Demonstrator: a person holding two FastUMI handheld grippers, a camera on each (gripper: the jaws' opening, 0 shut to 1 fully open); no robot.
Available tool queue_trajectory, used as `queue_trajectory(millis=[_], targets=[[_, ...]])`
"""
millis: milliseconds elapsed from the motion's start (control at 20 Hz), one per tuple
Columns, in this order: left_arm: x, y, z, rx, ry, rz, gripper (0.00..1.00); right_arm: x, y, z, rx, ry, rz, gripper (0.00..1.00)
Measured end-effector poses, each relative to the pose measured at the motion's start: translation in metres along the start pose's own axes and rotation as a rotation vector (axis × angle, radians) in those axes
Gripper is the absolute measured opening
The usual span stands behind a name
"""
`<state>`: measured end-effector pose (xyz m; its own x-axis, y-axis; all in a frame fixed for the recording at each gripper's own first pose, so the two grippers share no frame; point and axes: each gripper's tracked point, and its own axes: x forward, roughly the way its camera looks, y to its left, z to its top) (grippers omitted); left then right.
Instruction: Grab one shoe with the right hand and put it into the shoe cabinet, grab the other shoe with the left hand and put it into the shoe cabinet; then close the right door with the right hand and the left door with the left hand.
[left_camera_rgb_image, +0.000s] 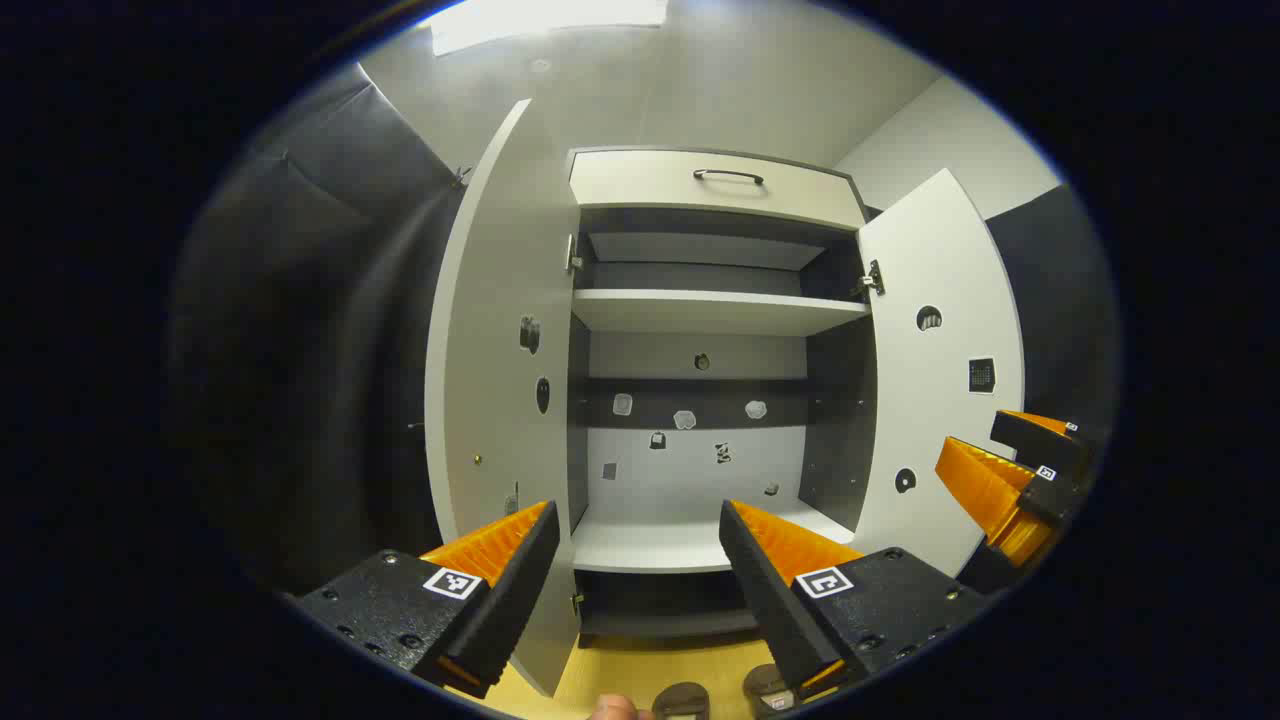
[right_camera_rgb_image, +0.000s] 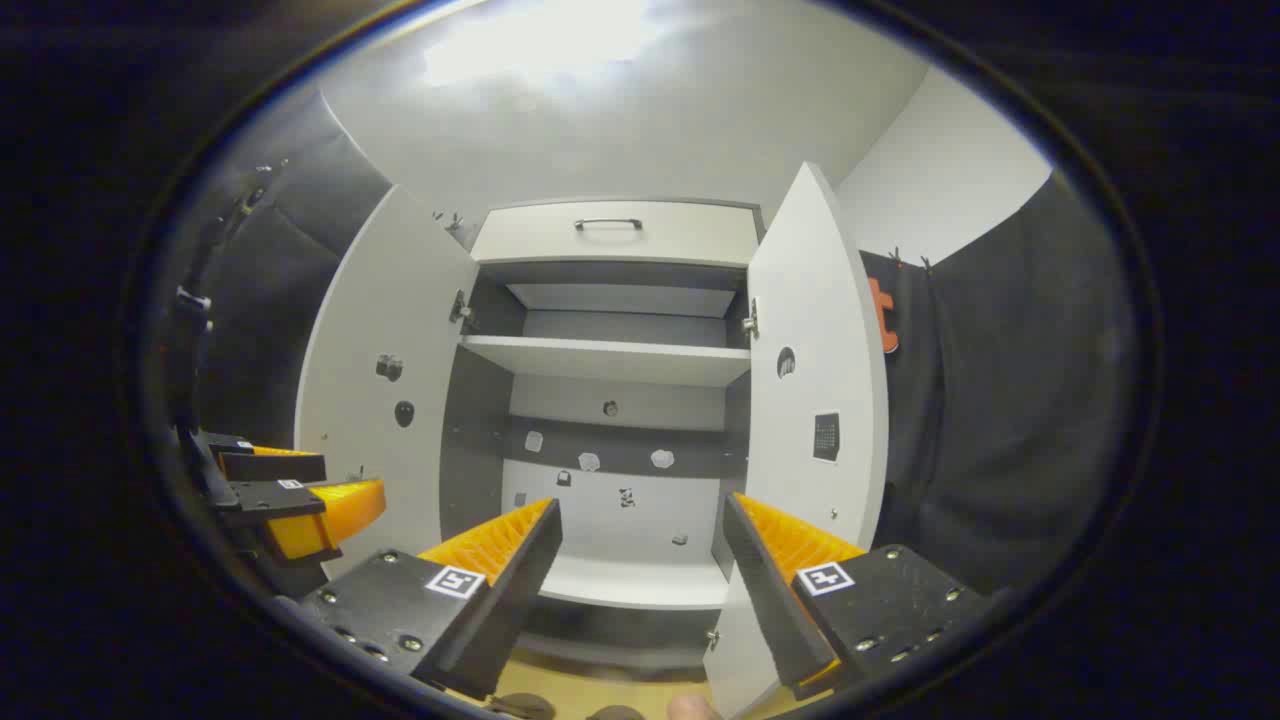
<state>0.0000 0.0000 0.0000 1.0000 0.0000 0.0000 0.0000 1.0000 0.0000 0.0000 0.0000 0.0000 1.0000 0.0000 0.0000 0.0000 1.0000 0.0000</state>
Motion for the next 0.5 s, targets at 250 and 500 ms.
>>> queue_trajectory(millis=[250, 500], targets=[[0.0029, 0.0016, 0.0004, 0.000, -0.002, 0.009, 0.98, 0.0001, 0.0014, -0.0036, -0.001, 0.011, 0.009, 0.97], [0.0033, 0.0049, 0.0005, -0.003, 0.000, 0.021, 0.98, 0.0001, 0.0016, -0.0081, 0.012, 0.025, 0.015, 0.97]])
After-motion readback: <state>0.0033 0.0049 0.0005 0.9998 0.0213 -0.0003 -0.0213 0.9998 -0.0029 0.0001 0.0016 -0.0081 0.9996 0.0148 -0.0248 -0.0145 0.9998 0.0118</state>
